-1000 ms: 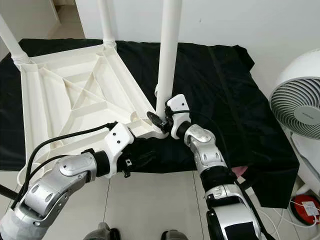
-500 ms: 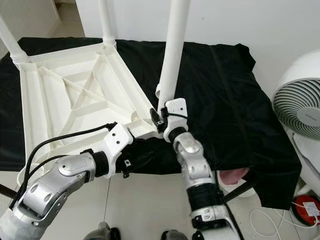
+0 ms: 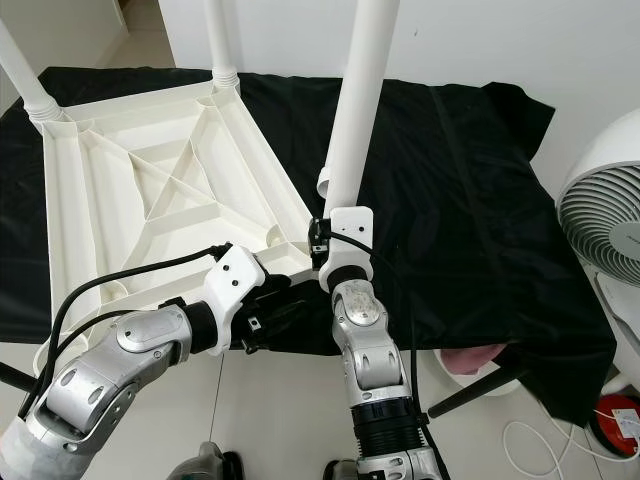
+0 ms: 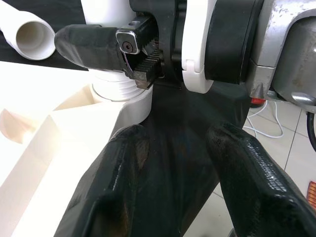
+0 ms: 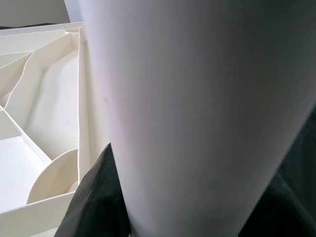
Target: Building children table
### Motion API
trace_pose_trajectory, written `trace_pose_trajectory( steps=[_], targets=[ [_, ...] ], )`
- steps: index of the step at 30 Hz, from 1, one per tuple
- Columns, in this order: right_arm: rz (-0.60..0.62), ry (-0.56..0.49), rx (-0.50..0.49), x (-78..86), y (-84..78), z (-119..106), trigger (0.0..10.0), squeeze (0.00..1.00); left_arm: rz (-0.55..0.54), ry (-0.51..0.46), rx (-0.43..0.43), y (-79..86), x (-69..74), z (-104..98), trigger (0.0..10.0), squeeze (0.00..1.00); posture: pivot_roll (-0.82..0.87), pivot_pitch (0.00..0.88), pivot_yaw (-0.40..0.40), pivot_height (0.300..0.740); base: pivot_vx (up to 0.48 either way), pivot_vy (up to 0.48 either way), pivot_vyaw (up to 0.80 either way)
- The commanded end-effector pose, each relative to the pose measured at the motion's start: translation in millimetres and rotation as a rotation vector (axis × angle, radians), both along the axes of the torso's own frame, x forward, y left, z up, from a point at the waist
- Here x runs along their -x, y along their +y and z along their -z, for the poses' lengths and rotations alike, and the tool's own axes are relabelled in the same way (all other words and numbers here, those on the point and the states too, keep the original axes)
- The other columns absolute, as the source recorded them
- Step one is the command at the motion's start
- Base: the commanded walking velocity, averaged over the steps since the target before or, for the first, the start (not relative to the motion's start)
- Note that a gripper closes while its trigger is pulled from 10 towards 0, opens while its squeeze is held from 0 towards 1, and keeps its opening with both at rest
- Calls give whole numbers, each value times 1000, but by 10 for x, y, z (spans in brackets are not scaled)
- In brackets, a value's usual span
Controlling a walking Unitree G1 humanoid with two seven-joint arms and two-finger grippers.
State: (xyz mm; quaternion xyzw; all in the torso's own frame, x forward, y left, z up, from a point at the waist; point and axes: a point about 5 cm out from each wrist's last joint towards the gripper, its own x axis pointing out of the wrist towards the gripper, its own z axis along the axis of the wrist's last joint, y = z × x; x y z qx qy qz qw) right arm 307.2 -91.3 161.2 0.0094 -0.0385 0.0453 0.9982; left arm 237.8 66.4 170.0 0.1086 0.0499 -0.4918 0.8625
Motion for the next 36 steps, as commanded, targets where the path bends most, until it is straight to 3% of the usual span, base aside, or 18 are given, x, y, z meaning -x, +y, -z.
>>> trace_pose_trajectory(
  steps=[1,2,8,14,15,18,25,31,36],
  targets=[
    [52,67,-13,44,-81,140,10000,12,19,14,9,-16,42,6,10000,0,33,107,0,740,0,0,0],
    [36,49,-24,35,-72,97,10000,1000,15,13,10,-15,38,6,10000,0,34,110,-2,740,0,0,0],
    [-2,26,-33,-7,-100,29,10000,1000,22,12,8,-28,44,10,10000,0,31,94,-5,740,0,0,0],
    [-145,41,-20,-80,-112,38,10000,1000,27,6,7,-32,31,-2,10000,0,26,87,-1,740,0,0,0],
    [-179,34,5,-89,-121,34,10000,0,28,6,7,-34,29,-3,10000,0,26,87,-1,740,0,0,0],
    [-318,26,45,-132,-146,8,10000,0,28,5,10,-39,14,-9,10000,0,15,89,5,740,0,0,0],
    [-437,-16,103,-187,-225,-56,10000,0,30,4,12,-49,13,-11,10000,0,9,89,9,740,0,0,0],
    [-677,-40,203,-270,-270,-80,10000,0,42,8,12,-62,18,-8,10000,0,7,84,15,740,0,0,0],
    [-804,-22,251,-304,-267,-22,10000,0,37,4,9,-45,6,-18,10000,0,16,84,15,740,0,0,0]
  ],
)
